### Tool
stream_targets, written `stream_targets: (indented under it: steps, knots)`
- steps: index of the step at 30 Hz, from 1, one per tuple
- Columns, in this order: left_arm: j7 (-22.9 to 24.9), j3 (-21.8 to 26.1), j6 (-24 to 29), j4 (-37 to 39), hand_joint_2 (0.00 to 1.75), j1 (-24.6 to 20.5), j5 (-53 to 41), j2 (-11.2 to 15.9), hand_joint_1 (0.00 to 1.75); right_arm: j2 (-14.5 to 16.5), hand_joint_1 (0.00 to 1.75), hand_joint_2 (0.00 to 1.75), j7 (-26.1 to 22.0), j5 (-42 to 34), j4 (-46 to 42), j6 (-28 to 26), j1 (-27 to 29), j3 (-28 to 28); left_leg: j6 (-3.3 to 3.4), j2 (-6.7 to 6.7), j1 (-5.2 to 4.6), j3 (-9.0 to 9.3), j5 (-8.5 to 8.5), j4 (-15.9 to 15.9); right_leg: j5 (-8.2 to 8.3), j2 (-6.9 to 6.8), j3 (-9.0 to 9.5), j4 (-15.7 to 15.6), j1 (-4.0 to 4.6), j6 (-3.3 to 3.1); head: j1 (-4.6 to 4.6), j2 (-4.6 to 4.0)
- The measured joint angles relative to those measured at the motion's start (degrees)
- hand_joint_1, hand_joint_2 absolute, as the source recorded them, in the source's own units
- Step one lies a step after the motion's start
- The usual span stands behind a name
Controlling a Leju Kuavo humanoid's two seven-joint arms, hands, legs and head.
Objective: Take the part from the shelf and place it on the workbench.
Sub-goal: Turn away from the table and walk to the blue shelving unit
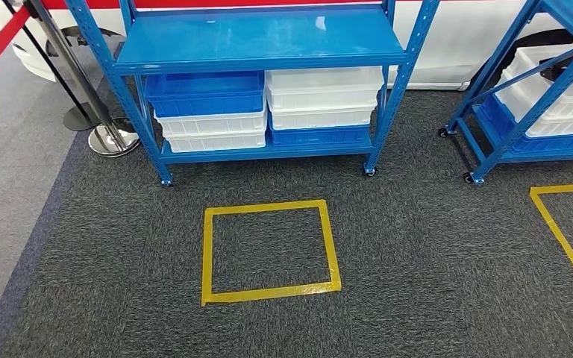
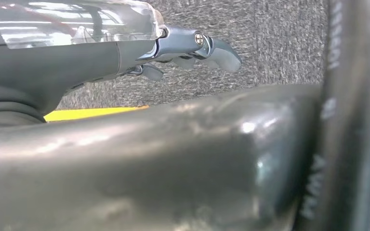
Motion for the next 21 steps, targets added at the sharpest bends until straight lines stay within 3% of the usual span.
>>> stream_targets:
  steps: [2, 4, 8, 10, 12, 13, 14, 15, 17, 18, 21]
  knots:
    - [0.0, 0.0, -0.09, 0.0, 0.0, -0.03, 0.0, -0.02, 0.0, 0.0, 0.0, 0.0, 0.0, 0.0, 0.0, -0.01, 0.11, -0.11, -0.49, -0.52, -0.1, 0.1, -0.39, 0.4, 4.34, 0.27, 3.38, -8.03, -0.19, -0.13, 0.0, 0.0]
    - [0.0, 0.0, -0.18, 0.0, 0.0, -0.05, 0.0, -0.04, 0.0, 0.0, 0.0, 0.0, 0.0, 0.0, 0.01, -0.01, 0.09, -0.23, -1.19, -0.83, -0.28, -0.13, -0.78, 0.8, 5.69, 0.6, 5.08, -12.37, -0.11, -0.53, -0.01, 0.0]
    - [0.0, 0.0, -0.24, 0.0, 0.0, -0.03, -0.02, -0.04, 0.0, -0.01, 0.0, 0.0, 0.0, -0.01, 0.0, -0.02, 0.03, -0.3, -2.56, -0.72, 0.02, -0.58, -1.79, 1.87, 5.57, 0.35, 5.28, -13.03, 0.02, -1.93, -0.02, 0.0]
    - [-0.01, 0.0, -0.4, 0.0, 0.0, -0.05, -0.05, -0.05, 0.0, -0.01, 0.0, 0.0, 0.0, -0.03, 0.0, 0.11, 0.08, -0.31, -3.02, -0.25, 0.16, -2.85, -4.76, 6.99, 5.6, 0.06, 5.42, -13.22, -0.07, -2.53, -0.02, 0.0]
    - [-0.02, 0.0, -0.57, 0.0, 0.0, -0.04, -0.08, -0.03, 0.0, -0.01, 0.0, 0.0, 0.0, -0.04, 0.01, 0.29, 0.11, -0.33, -3.34, 0.0, 0.2, -6.72, -8.1, 14.65, 5.43, -0.13, 5.45, -13.15, 0.1, -2.83, -0.02, 0.0]
    - [-0.02, 0.0, -0.6, 0.0, 0.0, 0.02, -0.1, -0.01, 0.0, 0.0, 0.0, 0.0, 0.0, -0.03, 0.01, 0.34, 0.11, -0.34, -3.38, 0.03, 0.2, -8.03, -8.56, 17.03, 5.32, -0.2, 5.52, -13.1, 0.19, -2.89, -0.02, 0.0]
    - [-0.02, 0.0, -0.6, 0.0, 0.0, 0.07, -0.13, 0.0, 0.0, 0.0, 0.0, 0.0, 0.0, -0.02, 0.02, 0.35, 0.11, -0.35, -3.32, 0.04, 0.19, -8.32, -7.83, 17.25, 5.18, -0.23, 5.65, -13.05, 0.26, -2.9, -0.02, 0.0]
    - [-0.02, 0.0, -0.6, 0.0, 0.0, 0.1, -0.17, 0.01, 0.0, 0.0, 0.0, 0.0, 0.0, 0.0, 0.02, 0.35, 0.11, -0.36, -3.13, 0.06, 0.16, -7.45, -6.07, 15.15, 5.02, -0.25, 5.88, -13.02, 0.31, -2.87, -0.02, 0.0]
    - [0.01, 0.0, -0.6, 0.0, 0.0, 0.1, -0.23, 0.02, 0.0, 0.0, 0.0, 0.0, 0.01, 0.06, 0.02, 0.35, 0.11, -0.36, -2.49, 0.27, -0.02, -3.91, -2.08, 7.58, 4.62, -0.29, 6.48, -13.01, 0.42, -2.67, -0.02, 0.0]
    - [0.03, 0.0, -0.6, 0.0, 0.0, 0.04, -0.25, 0.04, 0.0, 0.0, 0.0, 0.0, 0.01, 0.09, 0.02, 0.35, 0.09, -0.36, -2.14, 0.41, -0.19, -2.4, -0.93, 4.34, 4.43, -0.3, 6.68, -12.98, 0.5, -2.46, -0.02, 0.0]
    - [0.16, 0.0, -0.57, 0.0, 0.0, -0.04, -0.27, 0.08, 0.0, 0.0, 0.0, 0.0, 0.01, 0.16, 0.02, 0.4, 0.01, -0.36, -1.31, 0.51, -0.66, -1.15, -0.69, 1.4, 4.12, -0.43, 6.98, -13.17, 0.59, -1.53, -0.02, 0.0]
